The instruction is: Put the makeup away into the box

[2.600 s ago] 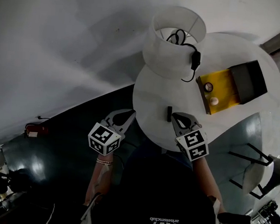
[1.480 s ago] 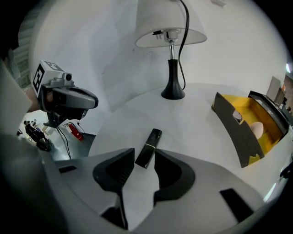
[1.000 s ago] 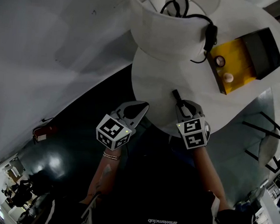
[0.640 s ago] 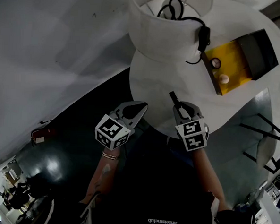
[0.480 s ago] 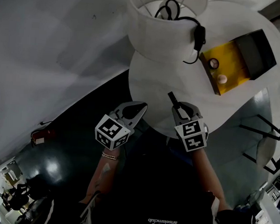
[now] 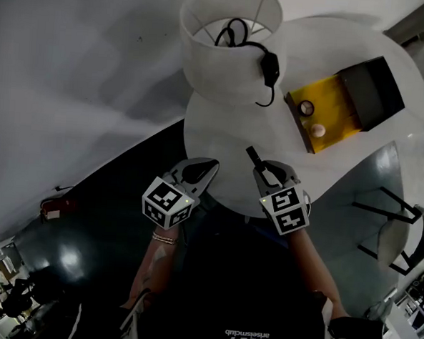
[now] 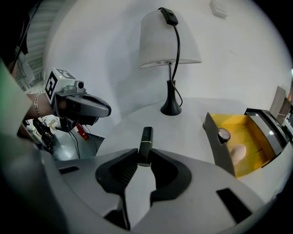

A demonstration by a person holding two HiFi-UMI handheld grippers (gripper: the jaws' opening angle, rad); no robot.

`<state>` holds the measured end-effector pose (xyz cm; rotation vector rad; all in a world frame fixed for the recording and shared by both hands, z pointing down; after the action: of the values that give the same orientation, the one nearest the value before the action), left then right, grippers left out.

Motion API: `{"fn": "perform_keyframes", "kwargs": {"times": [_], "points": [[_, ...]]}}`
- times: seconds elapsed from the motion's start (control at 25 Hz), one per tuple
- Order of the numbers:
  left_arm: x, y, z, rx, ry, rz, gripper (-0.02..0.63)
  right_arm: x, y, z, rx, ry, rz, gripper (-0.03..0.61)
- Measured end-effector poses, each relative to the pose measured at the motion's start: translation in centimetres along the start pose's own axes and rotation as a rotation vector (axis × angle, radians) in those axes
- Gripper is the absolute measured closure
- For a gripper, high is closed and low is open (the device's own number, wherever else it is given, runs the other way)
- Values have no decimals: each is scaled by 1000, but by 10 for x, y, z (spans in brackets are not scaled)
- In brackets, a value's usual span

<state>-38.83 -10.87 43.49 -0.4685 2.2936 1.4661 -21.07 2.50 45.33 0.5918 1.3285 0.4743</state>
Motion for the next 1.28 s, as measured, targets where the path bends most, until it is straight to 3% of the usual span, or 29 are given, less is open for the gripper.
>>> {"fn": "perform_keyframes", "kwargs": {"times": [0.84, 1.28], "points": [[-76, -35, 75, 56, -165, 113, 597, 57, -6, 106, 129, -158, 73, 474], [-90, -39, 127, 73, -306, 179, 597, 86, 6, 141, 205, -252, 124, 474]]}}
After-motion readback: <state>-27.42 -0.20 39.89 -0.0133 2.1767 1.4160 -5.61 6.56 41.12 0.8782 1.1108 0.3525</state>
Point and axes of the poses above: the fingertips, and each gripper's own axes: x backward along the fingers, z to its right, y out of its underside, the point moved 10 cm from there along x, backward along the fingers, and after that the axes turned 2 degrees about x, right-handed, at the moved point
